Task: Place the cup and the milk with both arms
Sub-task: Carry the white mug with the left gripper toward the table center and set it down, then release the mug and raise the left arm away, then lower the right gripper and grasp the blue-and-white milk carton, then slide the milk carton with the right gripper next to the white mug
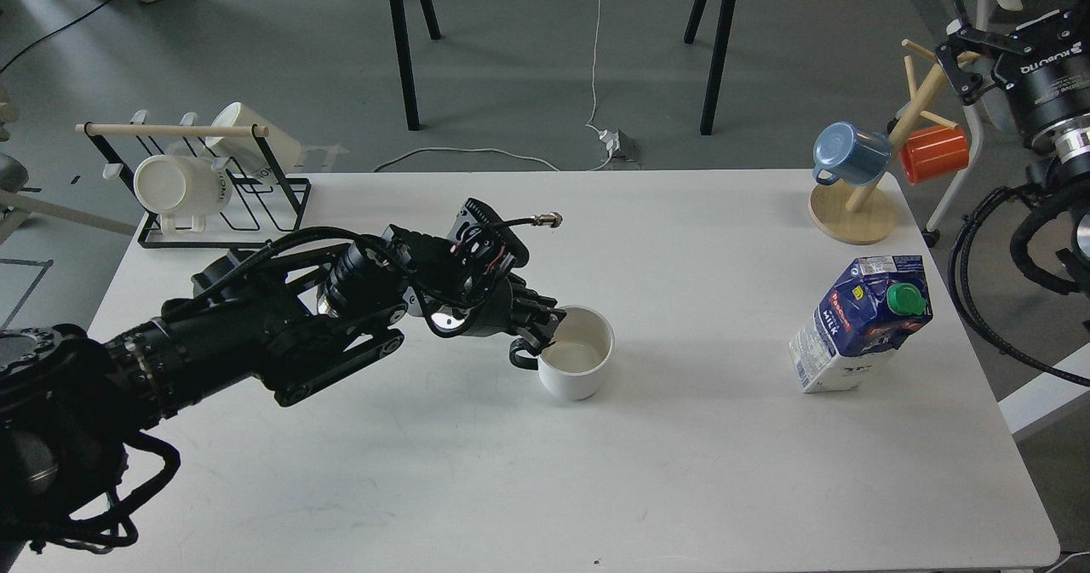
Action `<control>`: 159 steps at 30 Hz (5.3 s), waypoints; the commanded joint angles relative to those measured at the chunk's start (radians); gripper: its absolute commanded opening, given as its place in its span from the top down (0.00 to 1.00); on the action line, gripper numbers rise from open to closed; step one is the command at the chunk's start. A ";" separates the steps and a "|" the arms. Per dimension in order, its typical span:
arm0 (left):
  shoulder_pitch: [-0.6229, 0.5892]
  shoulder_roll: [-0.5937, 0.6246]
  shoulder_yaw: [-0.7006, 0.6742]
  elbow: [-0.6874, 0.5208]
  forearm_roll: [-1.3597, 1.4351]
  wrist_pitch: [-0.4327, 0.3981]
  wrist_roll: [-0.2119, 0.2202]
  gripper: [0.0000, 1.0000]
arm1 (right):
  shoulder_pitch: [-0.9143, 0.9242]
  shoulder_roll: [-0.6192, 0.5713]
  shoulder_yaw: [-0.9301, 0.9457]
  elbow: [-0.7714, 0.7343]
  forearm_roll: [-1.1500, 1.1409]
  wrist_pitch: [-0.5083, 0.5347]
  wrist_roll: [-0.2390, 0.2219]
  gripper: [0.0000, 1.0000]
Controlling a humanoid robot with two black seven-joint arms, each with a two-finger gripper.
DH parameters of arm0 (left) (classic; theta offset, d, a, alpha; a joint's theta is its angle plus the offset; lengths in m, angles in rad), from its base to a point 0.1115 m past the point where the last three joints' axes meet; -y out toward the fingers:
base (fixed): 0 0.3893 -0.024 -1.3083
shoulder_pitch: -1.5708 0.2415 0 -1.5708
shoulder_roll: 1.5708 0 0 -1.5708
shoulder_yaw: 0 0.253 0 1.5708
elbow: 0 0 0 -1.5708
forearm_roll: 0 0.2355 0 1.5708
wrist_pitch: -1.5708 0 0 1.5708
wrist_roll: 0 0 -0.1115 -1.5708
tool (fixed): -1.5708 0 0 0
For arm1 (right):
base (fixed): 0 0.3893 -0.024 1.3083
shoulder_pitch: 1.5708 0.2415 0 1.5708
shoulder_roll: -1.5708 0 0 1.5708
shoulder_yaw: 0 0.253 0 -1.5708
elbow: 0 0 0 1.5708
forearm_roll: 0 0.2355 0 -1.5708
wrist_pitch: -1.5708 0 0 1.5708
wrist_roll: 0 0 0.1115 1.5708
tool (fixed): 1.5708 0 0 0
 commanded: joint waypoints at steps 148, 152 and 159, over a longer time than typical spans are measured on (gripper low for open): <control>0.066 0.239 -0.459 0.170 -1.858 0.152 -0.064 0.00 | -0.773 0.578 -0.015 0.358 -0.224 0.000 0.044 0.46; 0.067 0.239 -0.459 0.170 -1.858 0.152 -0.064 0.00 | -0.773 0.578 -0.028 0.360 -0.224 0.000 0.044 0.45; 0.063 0.239 -0.460 0.170 -1.858 0.152 -0.064 0.00 | -0.770 0.578 -0.028 0.363 -0.224 0.000 0.044 0.37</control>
